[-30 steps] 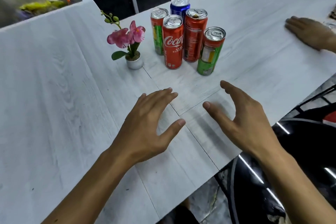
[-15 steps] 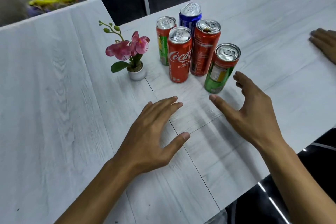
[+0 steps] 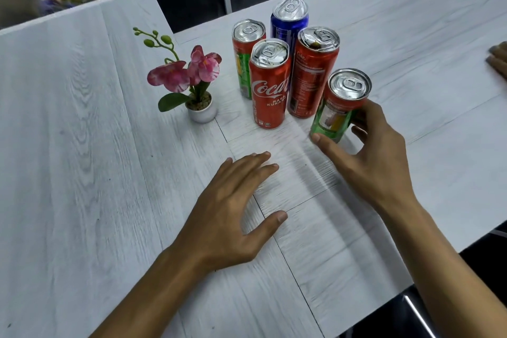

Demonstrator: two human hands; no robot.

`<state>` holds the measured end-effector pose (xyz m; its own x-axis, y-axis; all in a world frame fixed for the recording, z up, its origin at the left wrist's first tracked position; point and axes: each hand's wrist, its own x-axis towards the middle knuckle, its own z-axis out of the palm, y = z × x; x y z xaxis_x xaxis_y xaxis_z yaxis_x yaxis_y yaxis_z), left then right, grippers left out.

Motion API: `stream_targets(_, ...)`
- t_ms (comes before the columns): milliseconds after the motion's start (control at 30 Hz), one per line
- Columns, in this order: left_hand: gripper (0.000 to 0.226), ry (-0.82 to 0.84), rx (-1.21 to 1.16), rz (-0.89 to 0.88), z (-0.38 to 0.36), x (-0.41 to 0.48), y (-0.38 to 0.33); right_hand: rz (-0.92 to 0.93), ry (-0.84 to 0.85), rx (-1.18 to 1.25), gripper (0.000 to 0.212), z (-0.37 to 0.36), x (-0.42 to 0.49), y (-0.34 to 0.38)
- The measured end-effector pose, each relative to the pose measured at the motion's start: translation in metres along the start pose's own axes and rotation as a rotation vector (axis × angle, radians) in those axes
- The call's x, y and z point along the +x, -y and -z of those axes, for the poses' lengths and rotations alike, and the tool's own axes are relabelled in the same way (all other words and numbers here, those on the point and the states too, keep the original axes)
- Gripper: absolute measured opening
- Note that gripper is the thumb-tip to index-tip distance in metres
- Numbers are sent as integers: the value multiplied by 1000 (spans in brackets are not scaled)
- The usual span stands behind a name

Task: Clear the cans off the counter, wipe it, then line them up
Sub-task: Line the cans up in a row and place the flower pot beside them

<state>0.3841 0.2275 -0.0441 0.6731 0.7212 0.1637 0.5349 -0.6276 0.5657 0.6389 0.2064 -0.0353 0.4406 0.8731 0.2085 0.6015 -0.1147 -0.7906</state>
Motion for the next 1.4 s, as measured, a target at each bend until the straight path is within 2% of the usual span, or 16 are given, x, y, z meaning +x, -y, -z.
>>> stream_targets(600, 68, 29, 50, -18, -13, 5, 6, -8, 0, 9, 62, 2, 6, -17)
stream_targets(867, 68, 10, 69, -1, -4, 7, 4, 9, 20, 7, 63, 8, 1, -7)
stream_targets(1133, 68, -10, 65, 41, 5, -10, 1, 59, 106, 3, 69, 6, -14, 11)
stream_targets(1400, 68, -91, 65, 120, 34, -41, 17, 136, 199, 51, 63, -18, -21, 52)
